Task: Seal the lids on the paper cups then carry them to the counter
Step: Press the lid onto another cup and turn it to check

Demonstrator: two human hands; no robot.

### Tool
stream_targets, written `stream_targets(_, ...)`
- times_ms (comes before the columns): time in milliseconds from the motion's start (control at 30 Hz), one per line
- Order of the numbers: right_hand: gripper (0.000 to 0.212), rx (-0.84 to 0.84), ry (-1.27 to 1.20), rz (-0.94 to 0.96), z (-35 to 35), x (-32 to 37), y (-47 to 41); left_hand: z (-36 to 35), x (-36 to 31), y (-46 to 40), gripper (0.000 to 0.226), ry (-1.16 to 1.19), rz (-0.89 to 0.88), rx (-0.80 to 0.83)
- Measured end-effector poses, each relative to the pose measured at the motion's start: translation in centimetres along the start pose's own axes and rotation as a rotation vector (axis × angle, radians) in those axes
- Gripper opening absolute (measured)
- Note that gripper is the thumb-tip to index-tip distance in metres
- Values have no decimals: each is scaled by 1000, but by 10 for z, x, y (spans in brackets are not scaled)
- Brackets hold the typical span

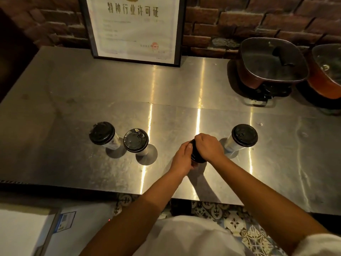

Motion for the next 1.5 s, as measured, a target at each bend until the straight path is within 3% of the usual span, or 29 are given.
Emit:
stream_targets(167, 42, -236, 57, 5, -9, 2, 11, -1, -5, 6, 39, -118, -39, -18)
stream_targets(533, 42, -211, 29, 16, -12, -1, 9, 3, -6, 9, 40, -177, -34, -1)
stream_targets(767, 41, -20, 50, -122, 1, 14, -6, 1, -8, 10, 40, -156, -47, -11)
stream_targets(1000, 42, -69, 131, -70, -9, 8, -8, 4, -4, 6, 37, -142, -16, 30)
stream_targets(1133, 38, -179, 161, -12, -11, 7, -7, 4, -6, 6, 42, -71, -14, 55)
stream_targets(1367, 37, -140, 136, -23, -14, 10, -5, 10, 1, 4, 44, -50, -13, 70)
stream_targets(1500, 36, -91, 0, -57, -2, 11, -4, 8, -2, 6, 44, -59, -33, 46)
Point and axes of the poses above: each hand's wrist, its own y-axis away from the middle knuckle, its own z-axis out of the back of the hand, x = y × z, the point moved 2 cm from there along -y, towards the middle knuckle, and after that the axes turned 6 degrees about -x, right-handed, at the moved point
